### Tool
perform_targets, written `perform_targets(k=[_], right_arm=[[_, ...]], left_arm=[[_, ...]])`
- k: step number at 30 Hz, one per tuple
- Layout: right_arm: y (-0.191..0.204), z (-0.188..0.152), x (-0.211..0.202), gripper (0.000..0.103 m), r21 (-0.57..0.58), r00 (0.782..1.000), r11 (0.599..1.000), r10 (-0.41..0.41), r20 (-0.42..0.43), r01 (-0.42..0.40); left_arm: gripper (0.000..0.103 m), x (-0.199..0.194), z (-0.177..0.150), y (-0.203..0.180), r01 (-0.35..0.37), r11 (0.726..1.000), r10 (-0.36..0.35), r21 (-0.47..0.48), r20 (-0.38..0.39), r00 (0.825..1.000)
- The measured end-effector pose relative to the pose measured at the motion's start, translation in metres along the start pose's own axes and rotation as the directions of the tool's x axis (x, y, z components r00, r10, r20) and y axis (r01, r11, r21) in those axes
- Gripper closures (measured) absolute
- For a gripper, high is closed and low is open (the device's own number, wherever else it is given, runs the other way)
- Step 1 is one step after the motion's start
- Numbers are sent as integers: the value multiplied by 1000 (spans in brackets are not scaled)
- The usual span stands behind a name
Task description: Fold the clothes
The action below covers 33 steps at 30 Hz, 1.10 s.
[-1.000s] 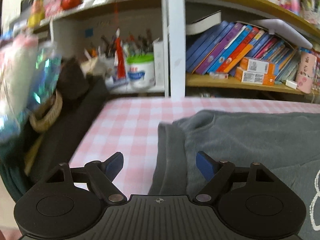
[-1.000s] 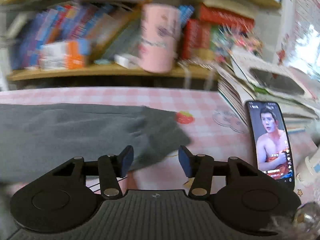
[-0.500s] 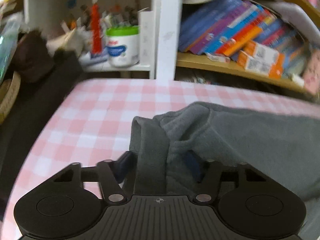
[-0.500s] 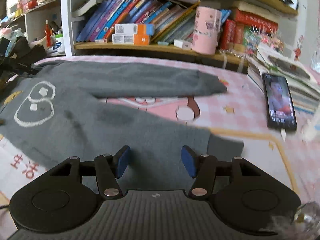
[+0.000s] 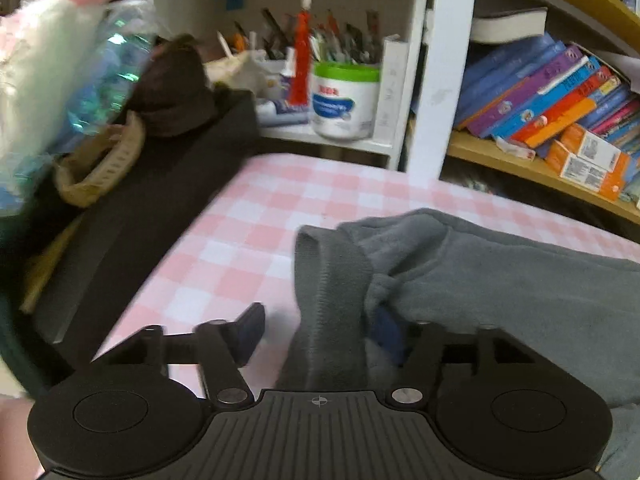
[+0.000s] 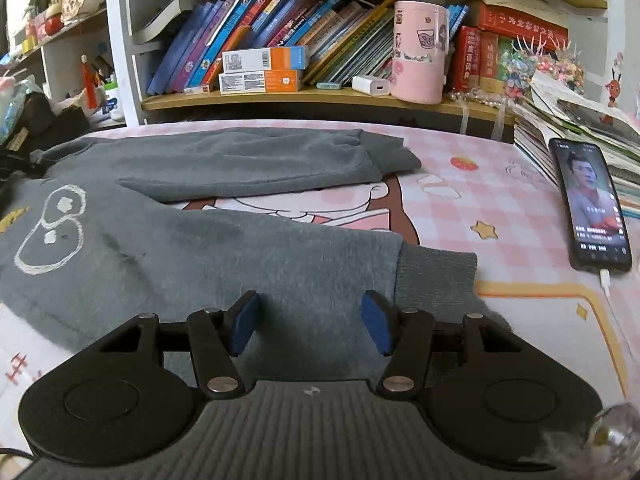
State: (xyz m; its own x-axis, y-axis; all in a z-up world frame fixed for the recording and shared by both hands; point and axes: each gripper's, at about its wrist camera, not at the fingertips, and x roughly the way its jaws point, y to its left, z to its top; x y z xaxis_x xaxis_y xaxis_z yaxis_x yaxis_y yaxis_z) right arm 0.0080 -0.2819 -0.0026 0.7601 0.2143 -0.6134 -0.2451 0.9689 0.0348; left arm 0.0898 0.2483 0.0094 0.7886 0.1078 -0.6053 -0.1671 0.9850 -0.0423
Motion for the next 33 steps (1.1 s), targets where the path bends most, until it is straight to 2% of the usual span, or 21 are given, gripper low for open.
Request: perform_targets(k=[5,7,9,11,13,17,22,33], right_arm=[[-3,-2,-2,51,-33,1000,999,3,-4,-4],[-12,-4,-5,62,-26,1000,999,-22,1,22],[-22,-6,-7,69,3,997,997,-76,15,76],[-17,-9,-10,65,-15,994,994,-105,25,106],[-2,-15,-16,50,-71,994,992,-104,43,107],[8,-19,-31,50,-46,995,997,-63,77,66],[5,-26,-42,50,-20,995,997,-71,72,72],[-2,-42,-45,48,10,996,998,-59,60,58]], left_arm=[[40,-32,-15,-1,-17,999,16,37,32,999],[38,-45,-21,-1,-24,998,22,52,44,999],[28,-58,-27,-2,-31,997,28,67,57,998],[28,-73,-36,2,-21,999,18,43,63,998],[28,-82,-44,6,1,1000,-1,-7,56,998],[28,-91,-59,7,-4,999,5,-37,40,999],[28,-93,-75,6,-58,998,58,-28,6,998],[33,-89,-80,8,-7,996,5,-93,-23,1000]])
